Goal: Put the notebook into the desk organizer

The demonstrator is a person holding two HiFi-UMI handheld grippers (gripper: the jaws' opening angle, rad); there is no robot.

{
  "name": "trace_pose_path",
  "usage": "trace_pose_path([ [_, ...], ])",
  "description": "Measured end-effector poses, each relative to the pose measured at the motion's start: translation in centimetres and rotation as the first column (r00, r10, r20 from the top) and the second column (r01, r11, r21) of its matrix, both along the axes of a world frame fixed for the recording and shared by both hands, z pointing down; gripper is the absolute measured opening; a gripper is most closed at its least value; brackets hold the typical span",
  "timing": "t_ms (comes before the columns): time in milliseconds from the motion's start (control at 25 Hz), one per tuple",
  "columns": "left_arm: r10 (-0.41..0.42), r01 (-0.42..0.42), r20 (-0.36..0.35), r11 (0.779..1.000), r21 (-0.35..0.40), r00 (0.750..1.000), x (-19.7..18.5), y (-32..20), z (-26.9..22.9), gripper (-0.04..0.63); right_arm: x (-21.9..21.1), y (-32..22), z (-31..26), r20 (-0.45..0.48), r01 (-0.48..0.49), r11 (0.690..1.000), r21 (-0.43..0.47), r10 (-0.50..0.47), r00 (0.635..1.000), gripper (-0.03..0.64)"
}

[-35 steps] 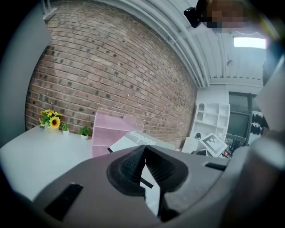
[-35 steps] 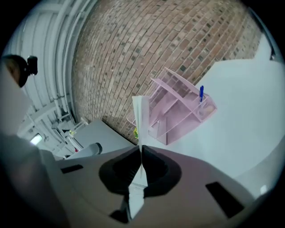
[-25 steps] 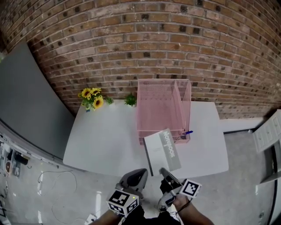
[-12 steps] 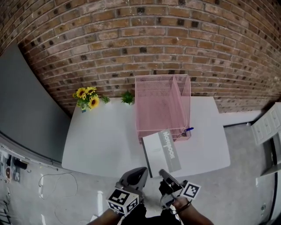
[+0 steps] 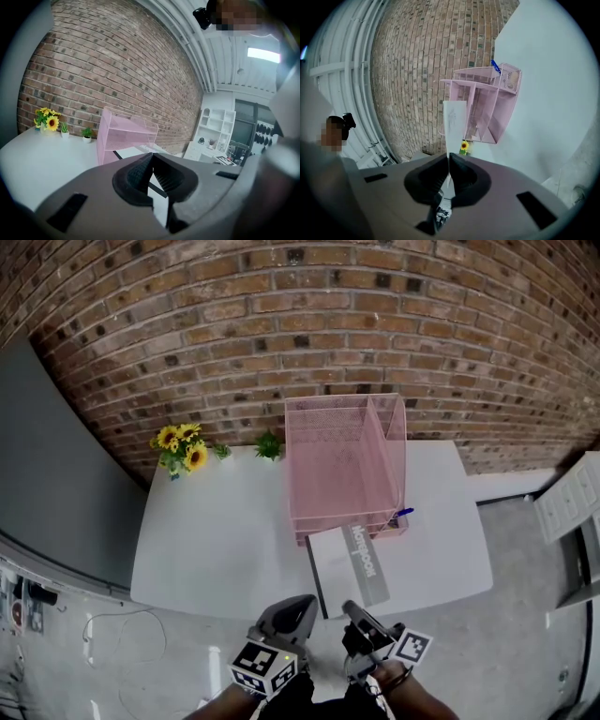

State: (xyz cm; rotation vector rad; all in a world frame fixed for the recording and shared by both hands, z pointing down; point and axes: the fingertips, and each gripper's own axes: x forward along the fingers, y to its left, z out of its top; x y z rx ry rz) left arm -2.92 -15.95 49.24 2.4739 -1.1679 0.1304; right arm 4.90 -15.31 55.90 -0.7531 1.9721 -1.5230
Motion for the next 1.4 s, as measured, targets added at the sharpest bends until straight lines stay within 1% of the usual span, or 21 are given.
trace_pose_path([
  [80,0.003,-0.003,0.0,1.0,0.0,1.0,-0.1,-0.1,0.1,0.005,-0.3,-0.2,-0.6,0.008,0.008,1.0,0.018,-0.008,1.0,0.012],
  [240,0.008,-0.008,0.001,1.0,0.0,1.0,-0.2,-0.2,-0.1,0.005,-0.9,-0.7,-1.2,0.029,0.007,1.0,0.028,-0.008,1.0,0.012],
  [480,0.013,-0.013,0.005,1.0,0.007,1.0,-0.5,-0.7,-0.3,0.006,-1.3,-2.7,-1.1,0.014,-0.005,1.0,0.03,0.004,1.0,0.012],
  [760,0.02,-0.02,0.013,1.0,0.003,1.0,-1.0,-1.4,-0.1,0.005,-1.8,-5.6,-0.6,-0.023,-0.025,0.999,0.028,0.026,0.999,0.012],
  [880,0.024,-0.024,0.014,1.0,0.007,1.0,-0.9,-1.7,-0.1,0.005,-1.9,-7.0,-0.7,-0.05,-0.029,0.999,0.04,0.031,0.998,0.012],
  [1120,0.033,-0.033,0.016,0.999,0.008,0.999,-0.7,-2.6,-0.2,0.005,-1.7,-9.6,-0.4,-0.102,-0.041,0.999,0.031,0.044,0.994,0.012],
  [1400,0.041,-0.041,0.011,0.999,0.006,0.999,-0.5,-3.6,0.0,0.005,-1.8,-12.3,-0.2,-0.117,-0.068,0.997,0.024,0.07,0.991,0.012],
])
